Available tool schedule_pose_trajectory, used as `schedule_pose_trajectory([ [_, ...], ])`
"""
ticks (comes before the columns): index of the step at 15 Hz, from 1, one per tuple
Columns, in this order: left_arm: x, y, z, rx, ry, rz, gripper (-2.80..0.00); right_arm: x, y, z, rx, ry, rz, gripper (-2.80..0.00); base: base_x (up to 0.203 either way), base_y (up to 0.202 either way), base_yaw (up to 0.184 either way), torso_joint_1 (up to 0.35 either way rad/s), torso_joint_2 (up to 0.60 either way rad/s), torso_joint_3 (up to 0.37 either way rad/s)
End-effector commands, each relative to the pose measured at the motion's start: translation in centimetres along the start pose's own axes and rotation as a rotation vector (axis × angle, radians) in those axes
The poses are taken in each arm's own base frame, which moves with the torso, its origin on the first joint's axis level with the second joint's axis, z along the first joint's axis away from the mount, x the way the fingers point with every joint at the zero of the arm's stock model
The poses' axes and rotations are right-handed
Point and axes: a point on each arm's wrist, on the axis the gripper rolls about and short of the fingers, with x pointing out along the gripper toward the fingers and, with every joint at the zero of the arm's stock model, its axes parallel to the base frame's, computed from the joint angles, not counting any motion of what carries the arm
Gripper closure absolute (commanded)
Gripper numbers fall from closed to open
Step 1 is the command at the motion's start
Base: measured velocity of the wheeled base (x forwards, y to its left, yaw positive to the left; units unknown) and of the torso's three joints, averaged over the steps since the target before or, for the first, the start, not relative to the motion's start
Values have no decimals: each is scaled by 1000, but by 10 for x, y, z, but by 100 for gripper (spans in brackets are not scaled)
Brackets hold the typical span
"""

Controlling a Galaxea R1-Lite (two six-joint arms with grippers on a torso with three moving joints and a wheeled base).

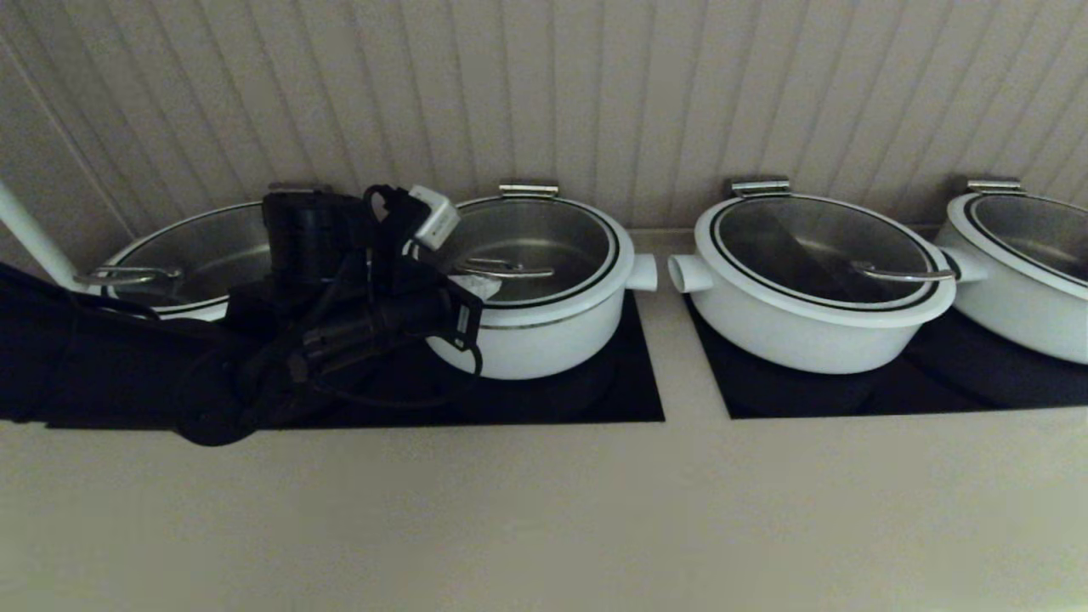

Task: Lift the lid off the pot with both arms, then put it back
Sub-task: Open the food pot lid a small opening with the left arm

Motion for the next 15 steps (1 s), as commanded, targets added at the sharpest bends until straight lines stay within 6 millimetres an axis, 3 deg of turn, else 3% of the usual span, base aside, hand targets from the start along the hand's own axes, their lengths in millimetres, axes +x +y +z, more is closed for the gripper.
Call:
schedule_pose_trajectory([
  [1, -1, 0, 3, 4, -12, -1, 0, 0, 0, 0, -1, 2, 0, 0, 0, 0, 0, 0, 0, 0],
  [15, 9, 7, 33, 25, -110, 16, 0, 0, 0, 0, -1, 2, 0, 0, 0, 0, 0, 0, 0, 0],
])
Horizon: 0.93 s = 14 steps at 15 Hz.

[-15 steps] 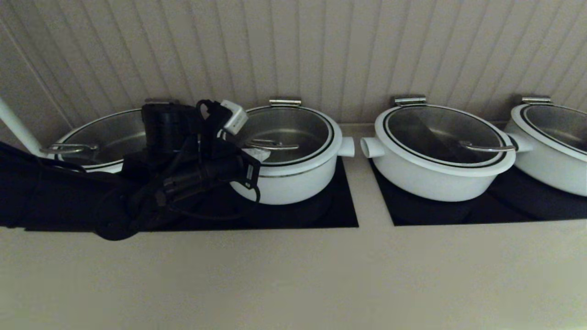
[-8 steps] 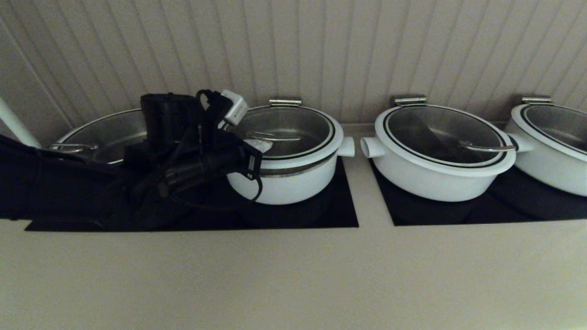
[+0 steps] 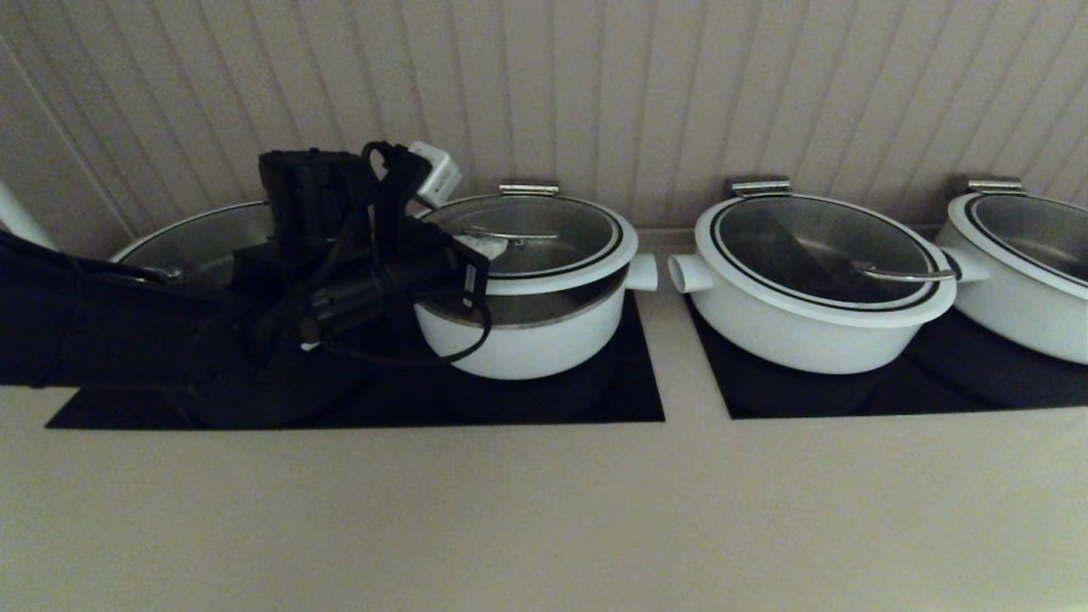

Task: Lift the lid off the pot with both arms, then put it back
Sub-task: Open the food pot lid a small opening with the left arm

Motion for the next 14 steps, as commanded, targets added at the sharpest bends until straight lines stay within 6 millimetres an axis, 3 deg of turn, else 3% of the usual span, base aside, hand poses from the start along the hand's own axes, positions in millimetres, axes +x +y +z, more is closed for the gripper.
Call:
schedule_pose_trajectory([
  [1, 1, 1, 6, 5, -20, 3, 0, 0, 0, 0, -7, 1, 1, 0, 0, 0, 0, 0, 0, 0],
  [6, -4, 1, 11, 31, 10, -6, 0, 0, 0, 0, -5, 1, 2, 0, 0, 0, 0, 0, 0, 0],
  [14, 9, 8, 35, 44, 4, -12, 0, 0, 0, 0, -5, 1, 2, 0, 0, 0, 0, 0, 0, 0],
])
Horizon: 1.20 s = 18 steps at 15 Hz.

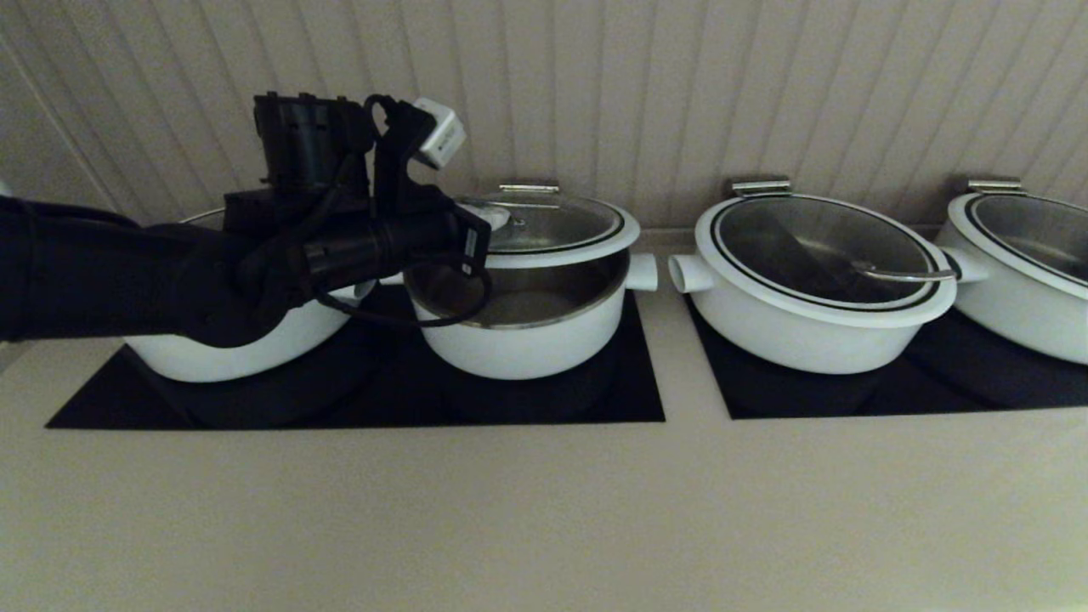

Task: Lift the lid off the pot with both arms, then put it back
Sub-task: Open the food pot lid a small opening with the left arm, then hold the pot lid with the right arm

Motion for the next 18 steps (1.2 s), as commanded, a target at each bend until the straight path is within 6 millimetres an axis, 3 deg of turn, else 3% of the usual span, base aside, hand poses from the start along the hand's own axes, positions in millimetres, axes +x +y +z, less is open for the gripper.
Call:
schedule_pose_trajectory([
  [1, 5, 2, 2, 4, -10, 2, 0, 0, 0, 0, -6, 1, 5, 0, 0, 0, 0, 0, 0, 0],
  [7, 4, 0, -4, 5, 8, -1, 0, 0, 0, 3, -75, -9, 25, 0, 0, 0, 0, 0, 0, 0],
  [9, 3, 0, -5, 5, 9, 0, 0, 1, 0, 16, -56, 1, 52, 0, 0, 0, 0, 0, 0, 0],
  [11, 5, 0, -6, 4, 12, -1, 0, 15, -2, 39, -2, 70, 78, 0, 0, 0, 0, 0, 0, 0],
  [13, 5, 0, -6, 5, 9, -2, 0, 45, -4, 63, 22, 156, 99, 0, 0, 0, 0, 0, 0, 0],
  [15, 5, 0, -5, 4, 4, -1, 0, 88, -4, 80, -4, 223, 143, 0, 0, 0, 0, 0, 0, 0],
  [18, 5, 1, -5, -2, 5, 2, 0, 160, 0, 85, -154, 261, 336, 0, 0, 0, 0, 0, 0, 0],
])
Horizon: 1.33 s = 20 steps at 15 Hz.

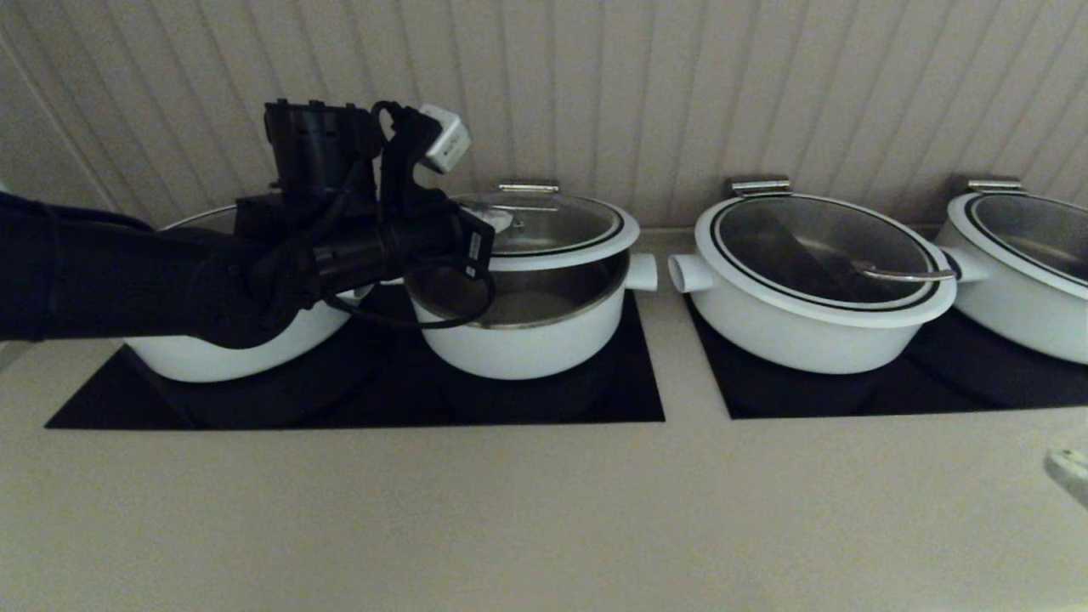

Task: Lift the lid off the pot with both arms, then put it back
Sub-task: Hold the pot lid with the right arm

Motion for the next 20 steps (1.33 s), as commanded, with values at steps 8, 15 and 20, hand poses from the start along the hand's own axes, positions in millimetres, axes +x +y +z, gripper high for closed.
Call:
schedule_pose_trajectory([
  [8, 0, 0, 0, -5, -1, 3, 0, 219, 42, 27, -252, -242, 507, 0, 0, 0, 0, 0, 0, 0],
  [15, -6, -2, -8, -15, 26, 0, 0, 254, 99, 37, -214, -360, 642, 0, 0, 0, 0, 0, 0, 0],
  [20, -3, -2, -9, -15, 26, 0, 0, 270, 104, 36, -185, -351, 595, 0, 0, 0, 0, 0, 0, 0],
])
